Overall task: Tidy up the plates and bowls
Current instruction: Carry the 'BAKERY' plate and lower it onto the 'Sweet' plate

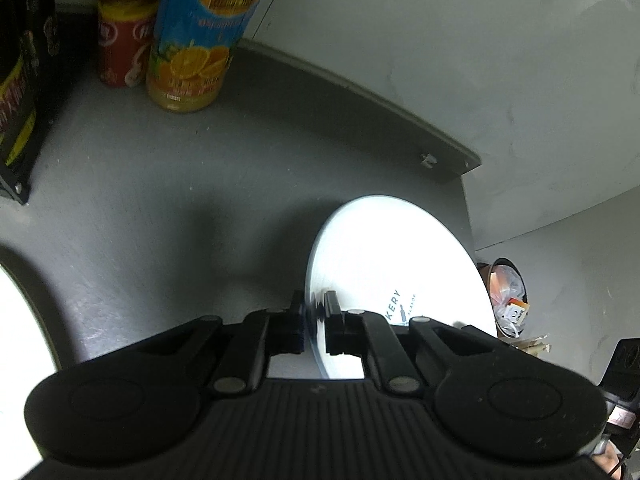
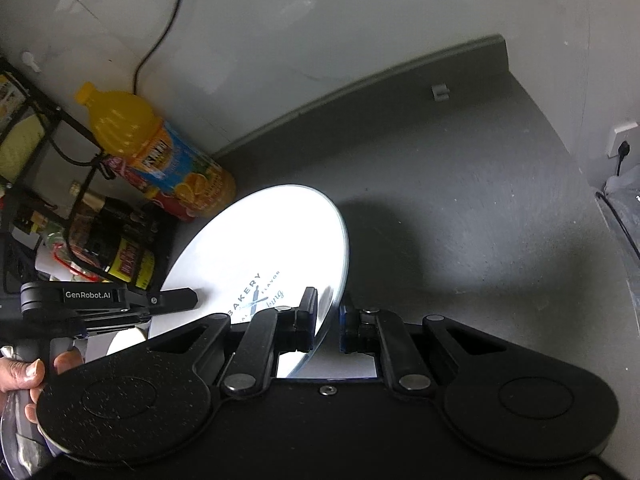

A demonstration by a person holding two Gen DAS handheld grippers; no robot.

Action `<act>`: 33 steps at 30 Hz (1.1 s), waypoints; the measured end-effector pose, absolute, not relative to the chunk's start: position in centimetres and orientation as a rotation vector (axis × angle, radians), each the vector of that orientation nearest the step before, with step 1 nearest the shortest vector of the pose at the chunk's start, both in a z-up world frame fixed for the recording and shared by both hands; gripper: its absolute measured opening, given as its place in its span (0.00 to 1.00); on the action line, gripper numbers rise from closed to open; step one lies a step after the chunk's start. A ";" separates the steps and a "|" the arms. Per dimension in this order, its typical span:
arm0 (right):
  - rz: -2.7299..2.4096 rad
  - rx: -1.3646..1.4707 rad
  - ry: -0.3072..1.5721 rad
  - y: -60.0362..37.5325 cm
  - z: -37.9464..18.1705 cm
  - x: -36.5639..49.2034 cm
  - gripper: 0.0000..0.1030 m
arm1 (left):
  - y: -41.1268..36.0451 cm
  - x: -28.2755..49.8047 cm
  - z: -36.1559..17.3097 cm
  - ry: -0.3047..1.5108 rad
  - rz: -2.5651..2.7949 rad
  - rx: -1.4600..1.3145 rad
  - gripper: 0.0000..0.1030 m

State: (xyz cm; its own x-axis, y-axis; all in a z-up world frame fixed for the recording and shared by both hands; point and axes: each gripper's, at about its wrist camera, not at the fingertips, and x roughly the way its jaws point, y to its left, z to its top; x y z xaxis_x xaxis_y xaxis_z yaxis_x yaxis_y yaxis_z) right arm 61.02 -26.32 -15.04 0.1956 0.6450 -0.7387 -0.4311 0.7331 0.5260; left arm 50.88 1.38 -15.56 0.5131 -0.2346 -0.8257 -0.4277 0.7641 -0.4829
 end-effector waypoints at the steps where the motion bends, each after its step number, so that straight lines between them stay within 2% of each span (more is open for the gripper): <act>1: 0.760 0.221 1.140 -26.4 -14.7 60.7 0.10 | 1.5 50.7 -15.2 1.045 0.124 -0.724 0.06; 12: 0.760 0.224 1.103 -25.1 -12.5 56.8 0.10 | 3.5 46.8 -12.8 1.013 0.107 -0.708 0.06; 33: 0.866 0.183 1.127 -16.9 -12.0 47.8 0.10 | 12.1 35.9 -11.6 0.975 0.211 -0.758 0.06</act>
State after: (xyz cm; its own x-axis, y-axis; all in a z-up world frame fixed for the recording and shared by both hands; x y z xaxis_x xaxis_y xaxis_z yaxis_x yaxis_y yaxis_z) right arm 47.78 -16.91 -12.02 0.1516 0.6855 -0.7121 -0.5122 0.6706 0.5366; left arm 35.86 12.15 -11.61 0.5638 -0.1637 -0.8095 -0.4836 0.7291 -0.4842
